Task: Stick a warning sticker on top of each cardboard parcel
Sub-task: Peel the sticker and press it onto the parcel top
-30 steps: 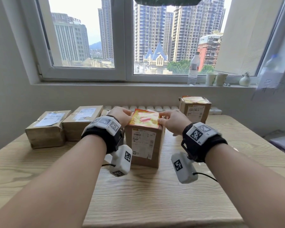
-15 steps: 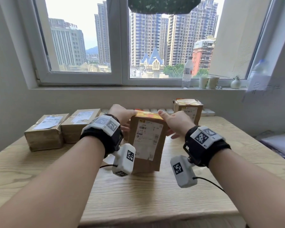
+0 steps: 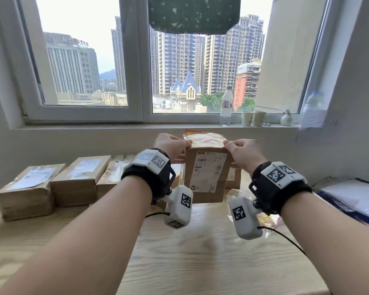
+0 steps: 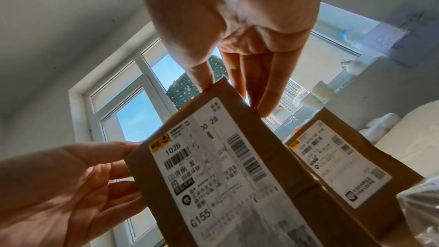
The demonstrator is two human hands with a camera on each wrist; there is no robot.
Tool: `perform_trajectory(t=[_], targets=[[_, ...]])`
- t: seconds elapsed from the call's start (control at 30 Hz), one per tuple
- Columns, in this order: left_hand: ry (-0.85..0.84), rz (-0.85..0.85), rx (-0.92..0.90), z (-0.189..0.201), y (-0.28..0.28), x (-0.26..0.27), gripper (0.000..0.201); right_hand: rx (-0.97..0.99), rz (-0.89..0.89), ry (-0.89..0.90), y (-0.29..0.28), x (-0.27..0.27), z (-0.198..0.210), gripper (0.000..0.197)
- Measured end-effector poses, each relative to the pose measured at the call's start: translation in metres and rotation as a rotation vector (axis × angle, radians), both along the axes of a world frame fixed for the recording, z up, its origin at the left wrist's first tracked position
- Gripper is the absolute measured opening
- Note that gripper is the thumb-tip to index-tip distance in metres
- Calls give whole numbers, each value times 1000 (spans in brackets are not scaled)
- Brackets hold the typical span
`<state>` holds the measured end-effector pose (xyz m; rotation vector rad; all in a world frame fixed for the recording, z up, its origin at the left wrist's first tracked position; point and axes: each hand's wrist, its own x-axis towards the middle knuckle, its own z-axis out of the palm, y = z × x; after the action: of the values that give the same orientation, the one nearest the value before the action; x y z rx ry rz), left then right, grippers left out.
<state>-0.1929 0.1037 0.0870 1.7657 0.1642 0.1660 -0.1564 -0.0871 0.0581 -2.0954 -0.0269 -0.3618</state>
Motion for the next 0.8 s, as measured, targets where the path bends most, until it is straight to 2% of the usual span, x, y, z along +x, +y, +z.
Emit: perform_trajectory(t=[0.27,0.4,0.47,0.53,0.6,0.67,0.73,0.8], targets=[[81,-62,-86,-37,-6,52,31,1,-14,79,-6,55,-40,40],[149,-93,-111,-57,0,67,24,-28,-23,125,-2,71,-57,31],[166,-124,-124,-63,2,72,27,-23,-43,131,-1,75,-61,24],[159,-139,-99,-66,8,78,27,-38,-59,127,-1,77,-61,27],[136,-98,-2,-66,20,87,21,-81,-59,128,1,73,-57,36],[112,-6,235,-69,39,101,25,-132,-35,135,4,67,-55,59],[153,21,487,-73,56,109,50,-195,-6,146,7,60,-55,85],[275,-21,711,-85,67,113,78,-267,20,149,11,56,-55,102]])
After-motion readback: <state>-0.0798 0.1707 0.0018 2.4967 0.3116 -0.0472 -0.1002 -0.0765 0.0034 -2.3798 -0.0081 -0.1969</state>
